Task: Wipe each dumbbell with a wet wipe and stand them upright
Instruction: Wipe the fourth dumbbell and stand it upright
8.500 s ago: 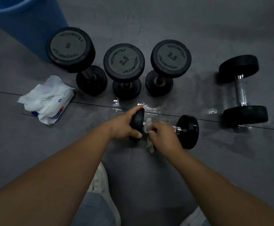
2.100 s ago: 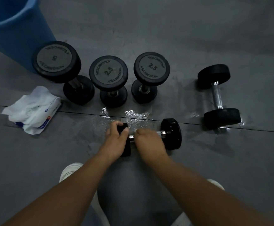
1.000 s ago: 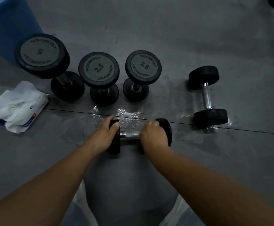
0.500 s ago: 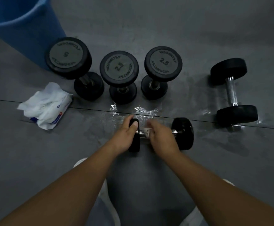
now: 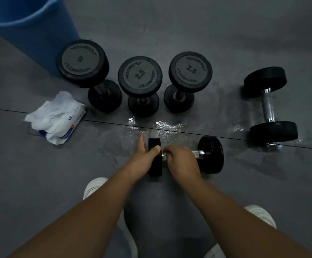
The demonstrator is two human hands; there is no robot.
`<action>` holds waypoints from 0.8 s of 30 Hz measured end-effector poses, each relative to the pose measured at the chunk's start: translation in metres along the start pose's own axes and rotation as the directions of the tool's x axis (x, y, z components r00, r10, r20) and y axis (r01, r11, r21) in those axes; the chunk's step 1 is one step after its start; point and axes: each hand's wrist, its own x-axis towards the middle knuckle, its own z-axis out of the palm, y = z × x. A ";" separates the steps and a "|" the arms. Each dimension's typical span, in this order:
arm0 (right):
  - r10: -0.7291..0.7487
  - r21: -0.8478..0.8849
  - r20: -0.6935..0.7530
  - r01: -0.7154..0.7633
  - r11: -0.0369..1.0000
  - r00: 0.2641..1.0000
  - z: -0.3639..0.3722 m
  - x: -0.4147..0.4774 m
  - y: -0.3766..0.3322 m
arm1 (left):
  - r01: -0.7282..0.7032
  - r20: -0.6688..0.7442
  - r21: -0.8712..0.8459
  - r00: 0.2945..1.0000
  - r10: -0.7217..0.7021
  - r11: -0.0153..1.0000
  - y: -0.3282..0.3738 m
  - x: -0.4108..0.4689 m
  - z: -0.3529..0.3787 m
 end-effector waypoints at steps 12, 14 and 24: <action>-0.022 0.079 -0.005 0.022 0.997 1.000 -0.016 -0.011 0.016 | -0.001 0.069 0.005 0.998 0.000 1.000 0.002 -0.004 -0.002; -0.029 -0.132 -0.057 0.021 0.991 0.998 -0.031 0.002 0.026 | -0.014 0.065 0.023 0.998 0.013 1.000 0.006 -0.003 -0.002; 0.070 -0.842 0.267 0.197 0.502 0.961 -0.042 0.006 0.002 | -0.015 0.031 0.102 0.999 0.012 0.995 0.011 0.003 -0.002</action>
